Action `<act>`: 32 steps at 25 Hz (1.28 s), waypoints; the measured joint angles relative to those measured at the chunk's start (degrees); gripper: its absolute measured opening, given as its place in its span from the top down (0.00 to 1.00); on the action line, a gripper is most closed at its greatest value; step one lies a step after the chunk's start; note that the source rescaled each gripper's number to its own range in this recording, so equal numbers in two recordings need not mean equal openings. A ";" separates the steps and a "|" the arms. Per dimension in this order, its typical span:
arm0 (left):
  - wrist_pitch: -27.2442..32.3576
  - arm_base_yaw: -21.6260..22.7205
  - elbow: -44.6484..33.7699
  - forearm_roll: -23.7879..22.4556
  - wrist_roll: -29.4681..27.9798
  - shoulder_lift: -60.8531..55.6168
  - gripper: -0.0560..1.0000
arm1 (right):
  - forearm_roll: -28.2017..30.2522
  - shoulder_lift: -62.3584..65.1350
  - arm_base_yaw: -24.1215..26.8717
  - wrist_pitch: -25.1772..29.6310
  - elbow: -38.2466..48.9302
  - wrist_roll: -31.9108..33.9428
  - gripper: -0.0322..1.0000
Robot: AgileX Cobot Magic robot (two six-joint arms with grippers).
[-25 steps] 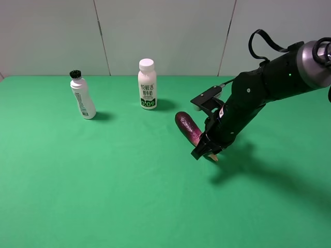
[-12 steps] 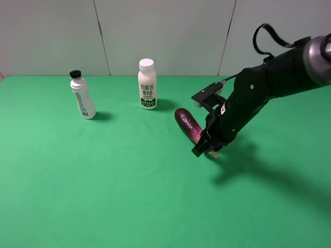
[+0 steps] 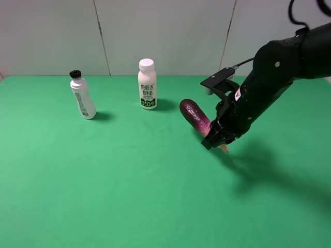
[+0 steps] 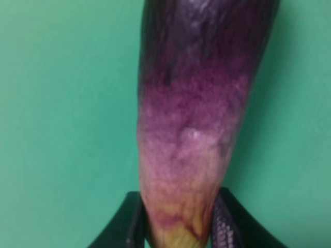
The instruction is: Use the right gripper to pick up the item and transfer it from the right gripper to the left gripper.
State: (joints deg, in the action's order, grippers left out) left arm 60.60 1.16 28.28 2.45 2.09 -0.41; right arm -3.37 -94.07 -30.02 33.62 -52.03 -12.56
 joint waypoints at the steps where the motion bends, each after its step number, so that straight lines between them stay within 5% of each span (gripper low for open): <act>1: 0.00 0.00 0.00 0.00 0.00 0.00 0.02 | 0.08 0.85 0.00 1.12 0.00 0.00 0.97; 17: 0.00 0.00 0.00 -0.01 0.00 0.00 0.02 | 0.15 14.52 0.00 15.48 -0.24 -0.18 0.97; 32: 0.00 0.00 0.00 -0.01 0.00 0.00 0.02 | 0.15 14.81 0.00 30.86 -13.45 -2.29 0.97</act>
State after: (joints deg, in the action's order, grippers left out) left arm 60.60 1.16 28.28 2.43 2.09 -0.41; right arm -3.22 -79.26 -30.02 64.47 -65.48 -14.85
